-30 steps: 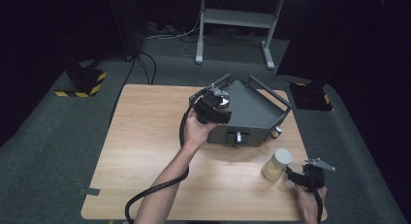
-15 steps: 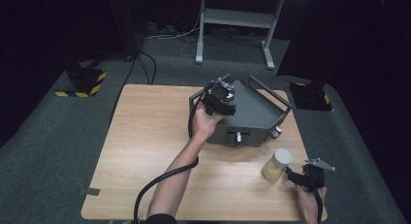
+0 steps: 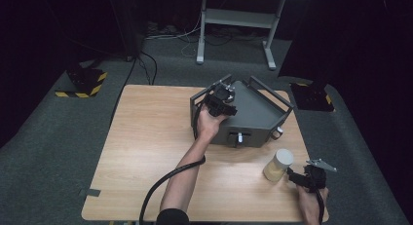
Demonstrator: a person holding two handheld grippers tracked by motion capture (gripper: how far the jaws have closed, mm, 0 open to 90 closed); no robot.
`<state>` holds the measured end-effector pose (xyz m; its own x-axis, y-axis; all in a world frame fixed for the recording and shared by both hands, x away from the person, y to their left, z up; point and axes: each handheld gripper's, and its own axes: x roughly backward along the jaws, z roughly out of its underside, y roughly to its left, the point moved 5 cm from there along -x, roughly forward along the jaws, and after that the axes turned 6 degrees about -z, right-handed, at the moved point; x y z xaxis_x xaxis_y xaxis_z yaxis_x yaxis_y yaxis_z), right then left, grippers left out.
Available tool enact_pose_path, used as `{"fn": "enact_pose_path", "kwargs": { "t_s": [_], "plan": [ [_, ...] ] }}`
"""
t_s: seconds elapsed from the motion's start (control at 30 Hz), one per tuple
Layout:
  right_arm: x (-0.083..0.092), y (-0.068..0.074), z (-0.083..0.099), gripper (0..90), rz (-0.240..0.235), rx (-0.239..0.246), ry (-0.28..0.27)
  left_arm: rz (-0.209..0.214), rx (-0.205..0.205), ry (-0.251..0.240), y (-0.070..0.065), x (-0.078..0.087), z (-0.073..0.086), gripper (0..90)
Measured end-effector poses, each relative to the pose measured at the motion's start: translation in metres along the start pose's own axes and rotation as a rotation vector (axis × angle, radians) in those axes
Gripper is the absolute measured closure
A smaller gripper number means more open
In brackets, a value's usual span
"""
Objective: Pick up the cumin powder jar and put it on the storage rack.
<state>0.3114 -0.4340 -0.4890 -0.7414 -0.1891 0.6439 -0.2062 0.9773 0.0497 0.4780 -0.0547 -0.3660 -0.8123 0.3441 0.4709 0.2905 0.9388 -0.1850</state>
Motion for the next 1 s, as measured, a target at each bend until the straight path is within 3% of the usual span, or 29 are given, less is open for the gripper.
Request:
{"fn": "enact_pose_path", "kwargs": {
  "t_s": [0.43,0.83,0.87,0.9,1.0],
  "plan": [
    [0.0,0.0,0.0,13.8,0.0,0.0,0.001,0.003,-0.014,-0.031,0.0,-0.003,0.009,31.6],
    [0.0,0.0,0.0,13.9,0.0,0.001,0.001,0.01,0.0,-0.068,0.002,-0.003,0.016,31.1],
    [0.0,0.0,0.0,13.9,0.0,-0.001,0.002,-0.019,0.0,-0.06,0.0,-0.005,0.018,25.9],
    [0.0,0.0,0.0,13.9,0.0,-0.001,0.002,-0.019,0.0,-0.06,0.0,-0.005,0.018,19.0],
    [0.0,0.0,0.0,13.9,0.0,0.0,0.002,-0.011,0.024,-0.071,0.001,-0.007,0.026,12.3]
  ]
}}
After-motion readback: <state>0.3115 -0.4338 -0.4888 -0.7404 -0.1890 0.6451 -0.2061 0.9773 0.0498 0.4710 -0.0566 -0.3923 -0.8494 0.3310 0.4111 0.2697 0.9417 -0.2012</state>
